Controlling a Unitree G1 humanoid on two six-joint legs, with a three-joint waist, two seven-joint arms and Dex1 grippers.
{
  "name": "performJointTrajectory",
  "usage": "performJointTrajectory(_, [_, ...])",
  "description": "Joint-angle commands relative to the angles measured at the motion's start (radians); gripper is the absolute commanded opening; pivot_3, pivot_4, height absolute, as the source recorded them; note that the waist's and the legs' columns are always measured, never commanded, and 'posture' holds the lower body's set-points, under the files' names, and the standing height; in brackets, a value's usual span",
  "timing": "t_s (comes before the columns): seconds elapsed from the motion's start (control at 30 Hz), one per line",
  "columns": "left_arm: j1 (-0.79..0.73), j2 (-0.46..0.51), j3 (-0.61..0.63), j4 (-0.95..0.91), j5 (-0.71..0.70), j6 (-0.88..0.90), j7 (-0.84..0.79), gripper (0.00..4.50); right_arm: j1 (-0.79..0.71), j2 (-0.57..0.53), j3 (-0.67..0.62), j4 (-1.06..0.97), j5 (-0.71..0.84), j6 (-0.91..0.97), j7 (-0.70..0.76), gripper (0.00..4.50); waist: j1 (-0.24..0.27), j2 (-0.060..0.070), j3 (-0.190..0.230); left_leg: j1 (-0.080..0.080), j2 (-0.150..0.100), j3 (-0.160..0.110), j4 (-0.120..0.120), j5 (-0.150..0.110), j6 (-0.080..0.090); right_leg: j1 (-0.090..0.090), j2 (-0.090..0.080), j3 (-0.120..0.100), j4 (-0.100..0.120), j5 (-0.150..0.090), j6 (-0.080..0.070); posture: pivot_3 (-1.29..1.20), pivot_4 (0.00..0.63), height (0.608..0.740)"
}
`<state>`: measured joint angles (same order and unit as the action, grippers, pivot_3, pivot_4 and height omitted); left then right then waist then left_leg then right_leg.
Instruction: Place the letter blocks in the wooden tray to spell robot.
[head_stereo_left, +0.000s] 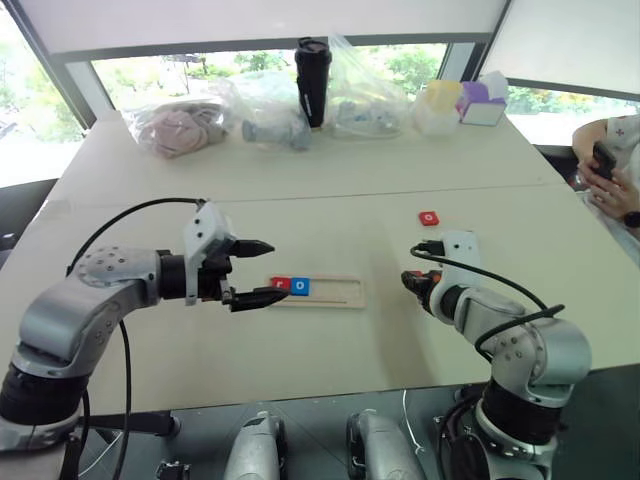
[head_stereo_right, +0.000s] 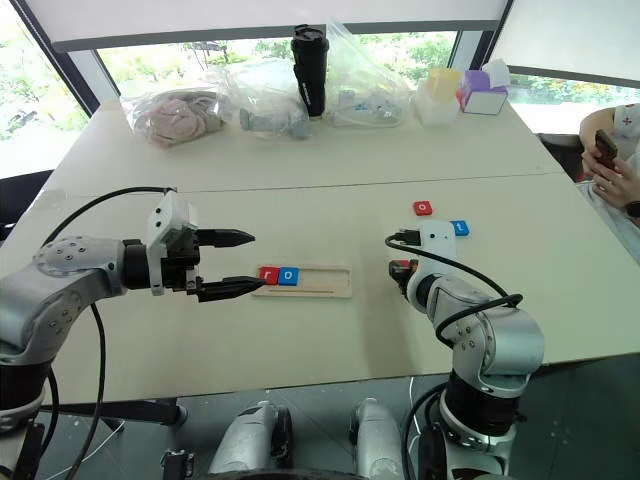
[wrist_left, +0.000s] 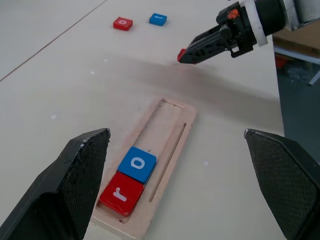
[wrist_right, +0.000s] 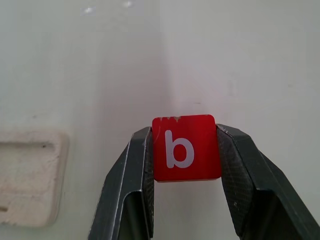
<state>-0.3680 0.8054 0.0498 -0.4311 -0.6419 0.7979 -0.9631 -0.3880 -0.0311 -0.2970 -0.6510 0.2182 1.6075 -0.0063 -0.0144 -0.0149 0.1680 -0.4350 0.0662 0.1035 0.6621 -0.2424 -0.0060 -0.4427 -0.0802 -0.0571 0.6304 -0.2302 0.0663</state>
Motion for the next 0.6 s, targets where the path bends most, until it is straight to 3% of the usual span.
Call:
performJointTrajectory(0.03, [-0.019, 0.013, -0.004, 0.004, 0.002, -0.025, -0.021, 4.50, 0.025, 0.043, 0.031, -0.076, -0.016, 0.007, -0.046, 1.20, 0.000, 0.000, 0.000, 0.000, 0.000, 0.000, 0.000, 0.000, 0.000, 0.000, 0.000, 0.000, 0.000, 0.000, 0.000, 0.00, 0.150, 0.740])
performJointTrajectory(0.33, [-0.030, 0.010, -0.024, 0.024, 0.016, -0.043, -0.035, 4.50, 0.078, 0.046, 0.075, -0.093, -0.025, 0.007, -0.073, 1.20, -0.003, 0.000, 0.000, -0.001, 0.000, 0.000, 0.000, 0.000, 0.000, 0.000, 0.000, 0.000, 0.000, 0.000, 0.000, 0.00, 0.150, 0.740])
performJointTrajectory(0.53, [-0.022, 0.012, -0.021, 0.029, 0.019, -0.044, -0.039, 4.50, 0.065, 0.037, 0.086, -0.097, -0.008, 0.007, -0.060, 4.30, -0.003, 0.000, 0.000, -0.001, 0.000, 0.000, 0.000, 0.000, 0.000, 0.000, 0.000, 0.000, 0.000, 0.000, 0.000, 0.00, 0.150, 0.740])
performJointTrajectory(0.6, [-0.019, 0.013, -0.021, 0.032, 0.020, -0.045, -0.043, 4.50, 0.044, 0.021, 0.083, -0.108, 0.008, 0.007, -0.047, 4.41, -0.003, 0.000, 0.000, -0.001, 0.000, 0.000, 0.000, 0.000, 0.000, 0.000, 0.000, 0.000, 0.000, 0.000, 0.000, 0.00, 0.150, 0.740])
